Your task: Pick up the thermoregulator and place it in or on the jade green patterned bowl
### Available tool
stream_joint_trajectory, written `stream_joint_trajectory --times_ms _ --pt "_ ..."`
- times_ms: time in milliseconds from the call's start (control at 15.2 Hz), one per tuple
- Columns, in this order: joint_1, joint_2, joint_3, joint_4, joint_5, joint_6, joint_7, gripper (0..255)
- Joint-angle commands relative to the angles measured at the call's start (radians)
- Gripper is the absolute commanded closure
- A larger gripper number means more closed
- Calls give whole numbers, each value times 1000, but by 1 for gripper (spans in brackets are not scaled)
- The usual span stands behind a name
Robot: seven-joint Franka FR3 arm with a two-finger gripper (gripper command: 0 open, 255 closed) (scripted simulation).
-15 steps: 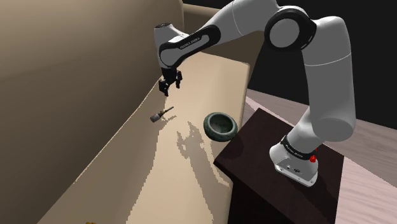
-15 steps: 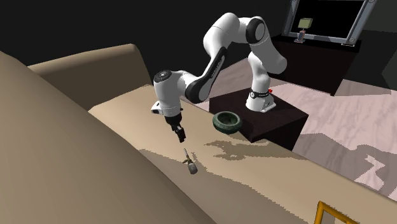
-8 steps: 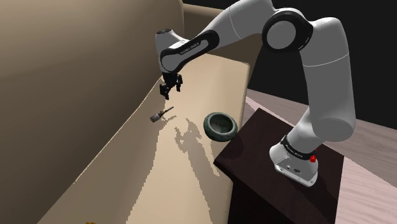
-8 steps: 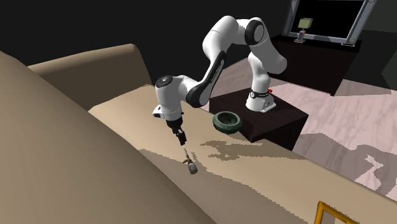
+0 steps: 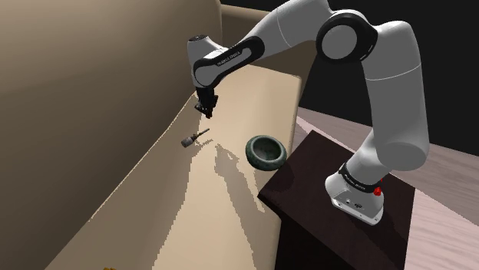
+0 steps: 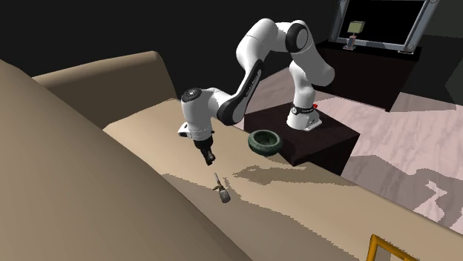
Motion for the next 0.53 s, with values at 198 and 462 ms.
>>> stream_joint_trajectory --times_ms 198,462 --pt "0 0 0 0 0 0 0 255" --pt "-2 39 23 51 -17 -23 -98 0"
